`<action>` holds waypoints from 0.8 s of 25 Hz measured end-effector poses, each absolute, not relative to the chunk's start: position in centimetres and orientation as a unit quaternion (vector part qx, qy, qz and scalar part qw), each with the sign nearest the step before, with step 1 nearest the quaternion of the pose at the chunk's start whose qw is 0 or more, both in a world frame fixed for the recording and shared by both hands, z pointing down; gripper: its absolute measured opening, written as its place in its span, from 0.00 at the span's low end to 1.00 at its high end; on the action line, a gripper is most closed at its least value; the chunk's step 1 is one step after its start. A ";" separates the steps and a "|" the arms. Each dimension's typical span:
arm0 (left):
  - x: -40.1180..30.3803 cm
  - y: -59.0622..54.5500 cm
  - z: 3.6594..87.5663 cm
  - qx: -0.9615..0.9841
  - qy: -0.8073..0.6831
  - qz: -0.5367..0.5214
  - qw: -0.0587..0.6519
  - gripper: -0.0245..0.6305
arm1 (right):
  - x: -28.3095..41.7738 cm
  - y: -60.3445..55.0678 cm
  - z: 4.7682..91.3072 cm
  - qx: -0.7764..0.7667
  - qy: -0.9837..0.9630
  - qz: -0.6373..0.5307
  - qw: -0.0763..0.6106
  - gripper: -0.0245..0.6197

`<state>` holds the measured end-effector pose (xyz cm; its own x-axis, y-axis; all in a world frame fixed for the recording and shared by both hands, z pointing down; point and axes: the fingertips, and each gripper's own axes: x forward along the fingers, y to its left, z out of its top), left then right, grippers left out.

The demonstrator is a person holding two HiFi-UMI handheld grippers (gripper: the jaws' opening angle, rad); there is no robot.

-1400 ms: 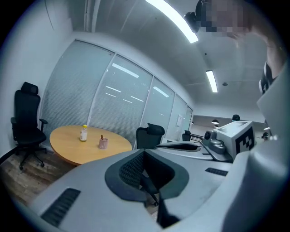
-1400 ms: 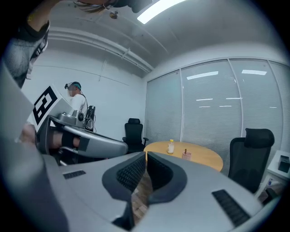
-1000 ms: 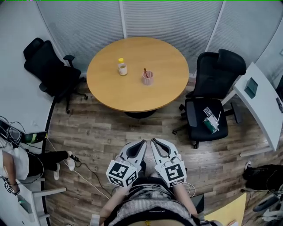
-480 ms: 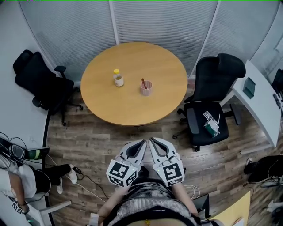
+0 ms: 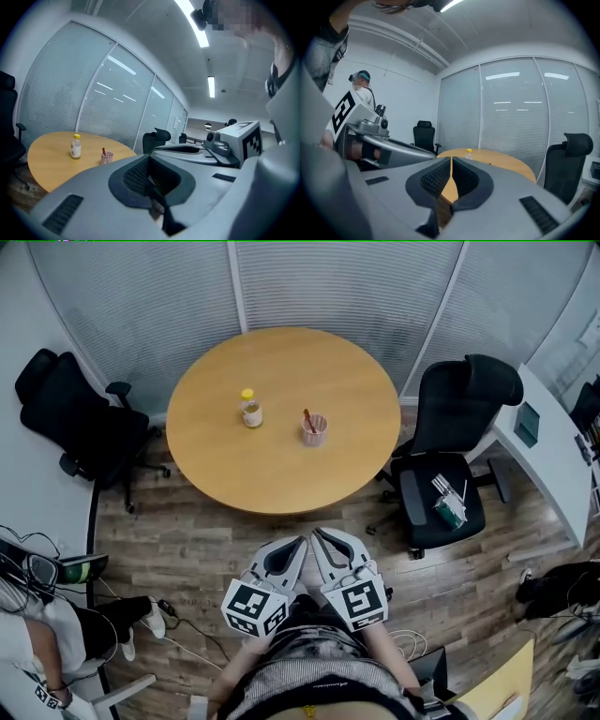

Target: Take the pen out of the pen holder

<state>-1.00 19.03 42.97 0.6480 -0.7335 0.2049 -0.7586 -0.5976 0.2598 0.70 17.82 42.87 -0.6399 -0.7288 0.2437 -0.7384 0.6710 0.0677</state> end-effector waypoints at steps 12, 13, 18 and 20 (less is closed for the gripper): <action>-2.5 17.1 44.3 0.886 -0.424 0.036 0.184 0.04 | 0.1 16.3 44.2 0.417 -0.899 0.056 0.125 0.08; -2.6 16.8 44.4 0.885 -0.426 0.036 0.186 0.04 | 0.0 15.9 44.3 0.415 -0.900 0.061 0.122 0.08; -3.0 14.0 44.3 0.877 -0.441 0.033 0.186 0.04 | -0.2 12.8 44.0 0.403 -0.906 0.055 0.114 0.08; -3.2 12.3 44.1 0.875 -0.447 0.030 0.185 0.04 | -0.5 11.1 43.9 0.396 -0.910 0.047 0.116 0.08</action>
<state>-3.20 12.32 44.08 0.5988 -0.7707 0.2180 -0.7931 -0.5325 0.2958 -0.48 11.13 43.86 -0.6596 -0.7093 0.2486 -0.7312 0.6821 0.0062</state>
